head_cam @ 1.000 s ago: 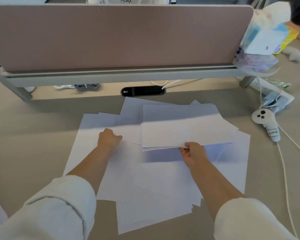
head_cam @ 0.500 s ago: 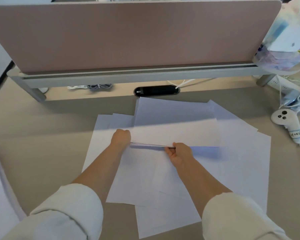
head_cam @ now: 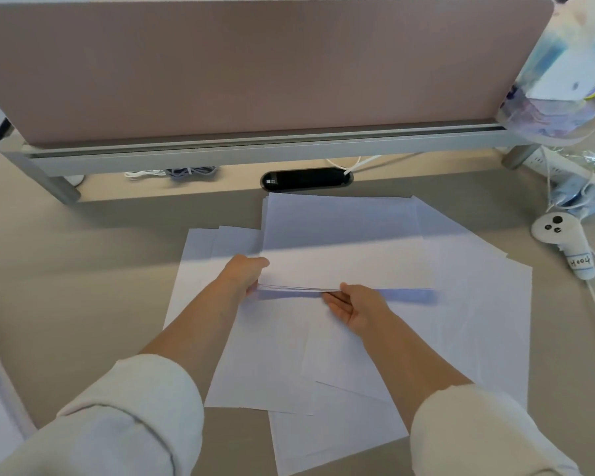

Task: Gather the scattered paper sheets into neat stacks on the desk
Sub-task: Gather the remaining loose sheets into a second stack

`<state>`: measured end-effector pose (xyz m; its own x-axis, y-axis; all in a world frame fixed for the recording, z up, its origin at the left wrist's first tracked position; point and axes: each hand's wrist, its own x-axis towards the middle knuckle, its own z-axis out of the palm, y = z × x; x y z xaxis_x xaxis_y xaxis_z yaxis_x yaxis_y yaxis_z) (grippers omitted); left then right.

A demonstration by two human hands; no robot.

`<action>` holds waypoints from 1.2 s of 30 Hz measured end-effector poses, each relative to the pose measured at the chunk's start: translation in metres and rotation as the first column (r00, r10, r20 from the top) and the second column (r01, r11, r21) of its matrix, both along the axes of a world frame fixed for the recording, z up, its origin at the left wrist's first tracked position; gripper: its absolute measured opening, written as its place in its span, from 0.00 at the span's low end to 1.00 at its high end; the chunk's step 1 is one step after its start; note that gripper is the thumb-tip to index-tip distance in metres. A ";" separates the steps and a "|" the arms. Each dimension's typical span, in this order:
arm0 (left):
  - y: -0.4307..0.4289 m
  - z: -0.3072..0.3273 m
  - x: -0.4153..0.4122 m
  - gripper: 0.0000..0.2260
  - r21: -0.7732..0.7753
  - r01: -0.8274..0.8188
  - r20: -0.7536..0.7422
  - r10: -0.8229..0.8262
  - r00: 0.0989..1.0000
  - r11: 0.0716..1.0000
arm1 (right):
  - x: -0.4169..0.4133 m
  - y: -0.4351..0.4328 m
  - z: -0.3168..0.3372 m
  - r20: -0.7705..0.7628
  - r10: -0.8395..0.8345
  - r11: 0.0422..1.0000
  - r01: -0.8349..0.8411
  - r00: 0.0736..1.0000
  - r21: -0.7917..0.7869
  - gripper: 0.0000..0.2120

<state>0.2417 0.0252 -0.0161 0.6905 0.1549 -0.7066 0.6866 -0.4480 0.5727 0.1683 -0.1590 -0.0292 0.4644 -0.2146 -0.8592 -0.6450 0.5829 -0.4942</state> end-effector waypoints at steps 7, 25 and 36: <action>-0.011 0.001 -0.002 0.05 0.004 0.038 0.066 -0.039 0.997 0.999 | -0.006 -0.008 0.004 -0.028 0.153 0.988 -0.152 0.988 0.032 0.10; -0.003 0.010 -0.033 0.24 -0.726 -0.327 -0.080 0.398 0.914 0.605 | -0.042 -0.065 0.011 0.236 0.074 0.952 0.002 0.969 -0.307 0.24; -0.077 0.009 -0.055 0.21 0.245 0.429 0.193 -0.478 0.857 0.869 | -0.048 -0.092 0.013 -0.378 0.304 0.475 -0.483 0.874 -0.735 0.13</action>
<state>0.1865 -0.0520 -0.0072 0.8596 -0.1054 -0.4999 0.2329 -0.7900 0.5671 0.1208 -0.2510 -0.0163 0.5472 -0.6706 -0.5008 -0.8241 -0.3271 -0.4624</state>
